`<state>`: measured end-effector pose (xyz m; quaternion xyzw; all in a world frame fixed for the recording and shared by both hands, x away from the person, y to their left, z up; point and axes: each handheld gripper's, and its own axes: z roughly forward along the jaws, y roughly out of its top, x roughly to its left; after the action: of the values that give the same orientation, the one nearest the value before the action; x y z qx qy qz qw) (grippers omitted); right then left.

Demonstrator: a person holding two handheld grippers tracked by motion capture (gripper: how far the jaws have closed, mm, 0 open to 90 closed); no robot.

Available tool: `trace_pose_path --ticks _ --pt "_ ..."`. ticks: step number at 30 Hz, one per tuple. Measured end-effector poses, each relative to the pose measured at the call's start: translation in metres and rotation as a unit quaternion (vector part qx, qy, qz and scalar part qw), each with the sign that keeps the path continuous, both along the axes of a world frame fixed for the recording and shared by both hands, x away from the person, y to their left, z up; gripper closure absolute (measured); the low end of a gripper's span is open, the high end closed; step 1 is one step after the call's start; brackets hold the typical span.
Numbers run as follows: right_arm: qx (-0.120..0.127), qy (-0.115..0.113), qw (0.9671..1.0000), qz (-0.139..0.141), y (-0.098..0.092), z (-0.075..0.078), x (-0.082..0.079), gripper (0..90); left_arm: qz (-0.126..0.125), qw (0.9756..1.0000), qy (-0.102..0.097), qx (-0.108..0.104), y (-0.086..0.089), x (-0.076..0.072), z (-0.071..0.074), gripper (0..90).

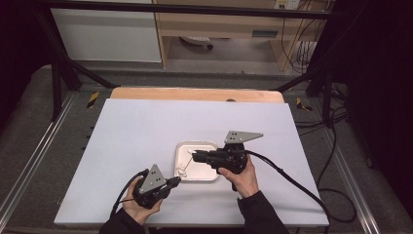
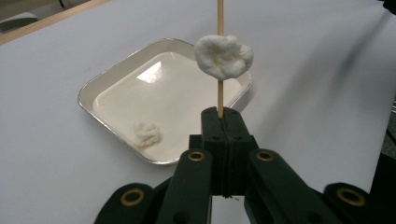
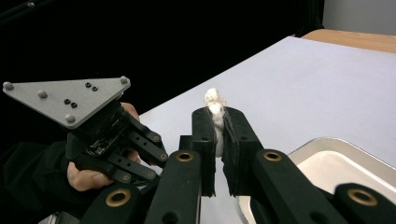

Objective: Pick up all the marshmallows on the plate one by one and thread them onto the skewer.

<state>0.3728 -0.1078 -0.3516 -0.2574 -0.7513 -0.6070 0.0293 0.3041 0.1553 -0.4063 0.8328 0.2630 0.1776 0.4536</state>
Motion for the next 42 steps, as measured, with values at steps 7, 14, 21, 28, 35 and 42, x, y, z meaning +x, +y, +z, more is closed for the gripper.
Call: trace_pose_path --ticks 7,14,21,28,35,42 --pt "0.001 -0.011 0.9999 -0.007 0.003 -0.002 -0.002 84.7 0.005 1.0000 0.001 -0.007 0.000 0.000 0.000 89.5" --pt "0.002 -0.011 0.9999 -0.007 0.004 -0.003 -0.003 84.8 0.008 0.9999 0.000 -0.008 0.000 0.000 0.000 89.5" --pt "-0.002 -0.012 0.9999 -0.003 0.005 -0.005 -0.004 84.8 0.017 0.9998 -0.002 -0.013 0.003 0.002 0.001 89.5" --pt "-0.049 0.007 0.9985 0.024 0.021 -0.022 -0.005 84.5 0.021 0.9992 -0.031 -0.011 0.000 -0.001 0.014 89.5" --pt "-0.020 0.012 0.9996 0.016 0.032 -0.024 -0.004 67.8 0.034 0.9989 -0.013 -0.031 0.012 0.005 0.012 89.5" --pt "-0.045 -0.045 0.9963 -0.058 0.025 -0.019 0.002 40.3 0.087 0.9947 0.022 -0.049 0.042 0.017 0.008 89.4"
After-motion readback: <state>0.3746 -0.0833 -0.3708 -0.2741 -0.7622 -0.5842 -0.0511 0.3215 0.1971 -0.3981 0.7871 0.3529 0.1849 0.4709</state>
